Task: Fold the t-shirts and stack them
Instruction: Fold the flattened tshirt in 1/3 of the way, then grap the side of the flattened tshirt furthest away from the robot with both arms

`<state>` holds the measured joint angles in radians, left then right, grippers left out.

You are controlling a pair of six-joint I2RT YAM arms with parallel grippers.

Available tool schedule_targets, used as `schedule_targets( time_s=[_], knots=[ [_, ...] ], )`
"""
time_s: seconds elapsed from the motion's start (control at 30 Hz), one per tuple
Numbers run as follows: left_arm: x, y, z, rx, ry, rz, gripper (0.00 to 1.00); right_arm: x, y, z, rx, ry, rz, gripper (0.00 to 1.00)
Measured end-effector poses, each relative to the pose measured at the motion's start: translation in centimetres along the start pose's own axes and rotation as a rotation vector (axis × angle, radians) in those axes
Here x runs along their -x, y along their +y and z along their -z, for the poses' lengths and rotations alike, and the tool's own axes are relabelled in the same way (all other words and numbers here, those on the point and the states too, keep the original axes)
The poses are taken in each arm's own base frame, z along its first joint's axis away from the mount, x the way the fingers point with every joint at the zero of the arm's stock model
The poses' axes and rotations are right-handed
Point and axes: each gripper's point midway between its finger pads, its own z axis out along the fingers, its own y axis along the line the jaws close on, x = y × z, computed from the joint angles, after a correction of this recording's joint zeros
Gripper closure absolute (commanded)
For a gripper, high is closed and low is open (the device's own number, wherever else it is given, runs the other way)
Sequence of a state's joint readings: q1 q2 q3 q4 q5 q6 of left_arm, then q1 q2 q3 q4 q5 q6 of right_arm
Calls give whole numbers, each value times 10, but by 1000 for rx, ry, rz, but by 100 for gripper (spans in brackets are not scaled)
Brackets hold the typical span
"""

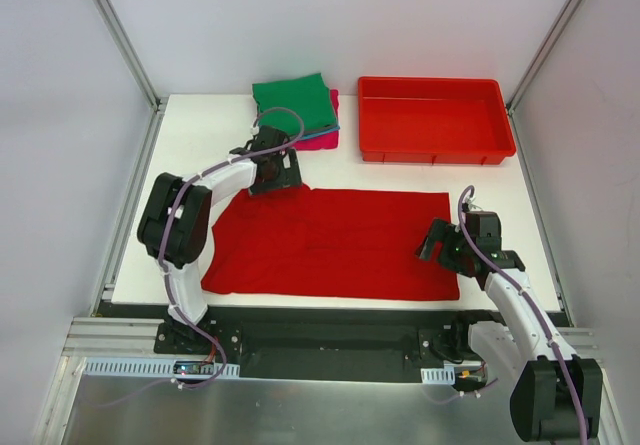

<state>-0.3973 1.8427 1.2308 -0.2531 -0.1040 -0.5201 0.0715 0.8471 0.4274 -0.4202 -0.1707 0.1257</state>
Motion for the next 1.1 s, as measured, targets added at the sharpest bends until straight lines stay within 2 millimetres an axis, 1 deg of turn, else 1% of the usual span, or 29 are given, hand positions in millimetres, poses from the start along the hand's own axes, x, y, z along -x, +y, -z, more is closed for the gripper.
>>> schedule_targets(
  time_s=[0.1,0.23,0.3,0.37,0.43,0.53,0.6,0.63,0.67,0.73,0.8,0.83,0.9,0.93,1.0,1.1],
  knots=[
    [8,-9,-12,-11,10,-6,1,0,-1,0,-4,0,0,4],
    [26,-18,-28,-12,-2,-10,1,0,-2,0,-10,-1,0,4],
    [40,-21,-35,-1,-17,-15,1,0,-2,0,-12,-2,0,4],
    [60,-23,-39,6,-53,-17,1,0,-3,0,-15,-3,0,4],
    [78,-22,-37,17,-90,-21,1,0,-3,0,-18,-4,0,4],
    [112,-24,-24,27,-167,-31,1,1,-5,0,-25,-6,0,4],
    [125,-24,-16,26,-203,-30,1,1,-5,0,-27,-7,0,4],
    [126,-23,-13,28,-205,-29,1,1,-5,0,-28,-8,0,4],
    [123,-21,-10,28,-201,-29,1,1,-5,0,-29,-8,0,4],
    [104,-11,-5,45,-167,-27,2,1,-6,0,-32,-9,0,4],
    [82,3,-1,71,-118,-19,12,1,-6,0,-33,-9,0,4],
    [77,8,-1,79,-104,-14,15,1,-6,0,-33,-9,0,4],
    [69,17,-3,89,-67,2,17,1,-6,0,-33,-8,0,4],
    [70,21,-5,89,-60,13,20,1,-6,0,-33,-8,0,4],
    [77,34,-9,91,-50,48,23,0,-6,0,-34,-6,0,4],
    [99,47,-19,86,-62,94,29,0,-7,0,-36,-3,1,4]
  ],
)
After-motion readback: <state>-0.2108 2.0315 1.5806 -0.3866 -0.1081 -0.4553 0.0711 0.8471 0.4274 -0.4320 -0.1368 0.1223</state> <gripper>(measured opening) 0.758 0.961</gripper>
